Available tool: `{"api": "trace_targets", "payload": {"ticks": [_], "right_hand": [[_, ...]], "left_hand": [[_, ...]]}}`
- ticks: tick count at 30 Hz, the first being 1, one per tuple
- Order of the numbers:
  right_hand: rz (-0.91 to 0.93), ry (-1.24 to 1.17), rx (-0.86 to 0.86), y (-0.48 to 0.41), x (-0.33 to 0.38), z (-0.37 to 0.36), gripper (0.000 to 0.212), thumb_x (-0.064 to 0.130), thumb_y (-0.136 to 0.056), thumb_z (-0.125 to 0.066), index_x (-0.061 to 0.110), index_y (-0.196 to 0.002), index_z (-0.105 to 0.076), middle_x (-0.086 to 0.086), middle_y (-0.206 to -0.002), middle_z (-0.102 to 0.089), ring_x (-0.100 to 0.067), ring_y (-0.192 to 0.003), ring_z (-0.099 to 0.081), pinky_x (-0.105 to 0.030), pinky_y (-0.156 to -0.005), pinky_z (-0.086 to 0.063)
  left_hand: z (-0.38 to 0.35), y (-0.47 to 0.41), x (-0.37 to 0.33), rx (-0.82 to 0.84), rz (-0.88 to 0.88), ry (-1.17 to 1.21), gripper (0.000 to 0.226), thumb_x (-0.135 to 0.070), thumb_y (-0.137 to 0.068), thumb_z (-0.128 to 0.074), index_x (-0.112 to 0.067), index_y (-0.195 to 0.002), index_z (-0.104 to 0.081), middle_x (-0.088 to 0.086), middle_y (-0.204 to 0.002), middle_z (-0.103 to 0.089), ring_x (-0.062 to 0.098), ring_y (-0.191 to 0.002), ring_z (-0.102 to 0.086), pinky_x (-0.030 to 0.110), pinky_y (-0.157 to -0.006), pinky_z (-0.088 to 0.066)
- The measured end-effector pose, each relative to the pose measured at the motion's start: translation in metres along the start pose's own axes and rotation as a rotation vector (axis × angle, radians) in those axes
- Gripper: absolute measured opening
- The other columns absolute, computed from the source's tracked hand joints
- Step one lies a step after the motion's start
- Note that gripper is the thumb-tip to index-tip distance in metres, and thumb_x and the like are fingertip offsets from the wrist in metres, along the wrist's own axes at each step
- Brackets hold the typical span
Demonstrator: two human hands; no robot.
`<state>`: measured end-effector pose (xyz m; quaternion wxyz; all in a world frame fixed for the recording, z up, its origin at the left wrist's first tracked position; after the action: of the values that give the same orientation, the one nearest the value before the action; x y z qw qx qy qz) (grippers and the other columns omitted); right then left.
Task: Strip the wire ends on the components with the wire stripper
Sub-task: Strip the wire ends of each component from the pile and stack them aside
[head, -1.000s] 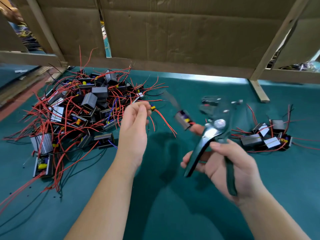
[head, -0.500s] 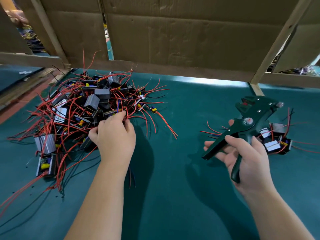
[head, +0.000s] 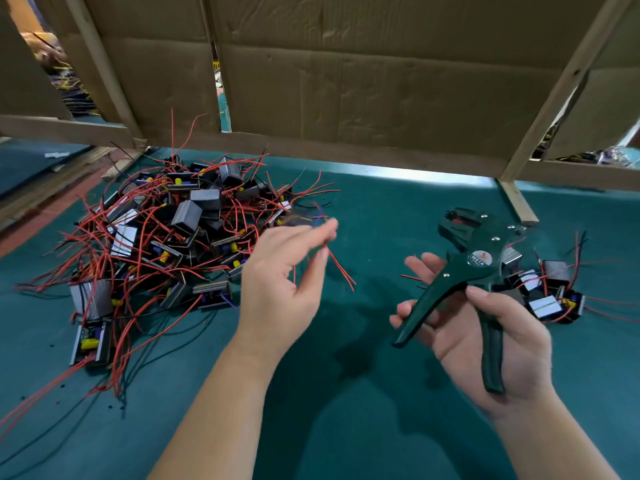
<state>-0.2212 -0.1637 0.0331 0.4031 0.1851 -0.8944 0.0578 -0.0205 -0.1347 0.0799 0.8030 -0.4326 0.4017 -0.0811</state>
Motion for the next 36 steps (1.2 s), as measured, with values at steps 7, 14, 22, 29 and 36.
{"api": "trace_targets", "payload": {"ticks": [7, 14, 22, 29, 36], "right_hand": [[-0.092, -0.026, 0.116, 0.002, -0.004, -0.012, 0.090, 0.031, -0.049, -0.087, 0.001, -0.126, -0.054, -0.020, -0.137, -0.053, -0.037, -0.074, -0.065, -0.049, -0.070, -0.056], [-0.099, -0.016, 0.106, 0.001, -0.008, -0.009, 0.086, 0.031, -0.048, -0.088, 0.001, -0.123, -0.058, -0.022, -0.131, -0.057, -0.039, -0.074, -0.065, -0.052, -0.071, -0.055], [-0.112, -0.002, 0.124, 0.000, -0.009, -0.009, 0.076, 0.031, -0.049, -0.088, 0.003, -0.117, -0.066, -0.018, -0.138, -0.053, -0.039, -0.075, -0.066, -0.051, -0.071, -0.055], [-0.107, -0.013, 0.085, -0.002, -0.013, -0.006, 0.053, 0.026, -0.073, -0.060, 0.000, -0.119, -0.060, -0.020, -0.133, -0.057, -0.038, -0.073, -0.066, -0.050, -0.068, -0.056], [-0.100, 0.006, 0.104, 0.000, -0.015, -0.007, 0.057, 0.024, -0.077, -0.043, -0.002, -0.127, -0.050, -0.017, -0.137, -0.054, -0.037, -0.073, -0.066, -0.050, -0.069, -0.056]], "left_hand": [[0.007, 0.000, 0.008, -0.080, 0.095, 0.092, 0.035, 0.002, -0.088, -0.059, -0.020, -0.115, -0.065, -0.011, -0.106, -0.067, 0.015, -0.103, -0.061, 0.030, -0.092, -0.046], [0.046, -0.003, 0.038, -0.331, 0.268, -0.138, 0.032, -0.017, -0.096, -0.050, -0.020, -0.126, -0.058, -0.008, -0.117, -0.062, 0.017, -0.113, -0.057, 0.047, -0.100, -0.043], [0.088, 0.002, 0.071, -0.411, 0.613, -0.560, 0.039, -0.022, -0.097, -0.043, -0.011, -0.134, -0.038, 0.009, -0.134, -0.052, 0.034, -0.120, -0.048, 0.049, -0.099, -0.029], [0.094, -0.044, 0.090, -0.097, 0.591, -0.857, 0.058, -0.020, -0.085, -0.061, -0.017, -0.139, -0.040, 0.009, -0.143, -0.044, 0.031, -0.134, -0.037, 0.049, -0.107, -0.027], [0.088, -0.067, 0.147, 0.403, 0.759, -1.143, 0.079, -0.063, -0.075, -0.062, -0.023, -0.138, -0.039, 0.017, -0.142, -0.040, 0.039, -0.133, -0.029, 0.048, -0.105, -0.025]]}}
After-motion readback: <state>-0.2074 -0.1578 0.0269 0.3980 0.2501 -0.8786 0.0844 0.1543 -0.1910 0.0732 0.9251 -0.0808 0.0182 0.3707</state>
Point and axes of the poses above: each hand's wrist, its own y-axis away from the middle knuckle, its own z-axis out of the back of the hand, x = y × z, the point moved 7 cm from there along -y, towards the middle knuckle
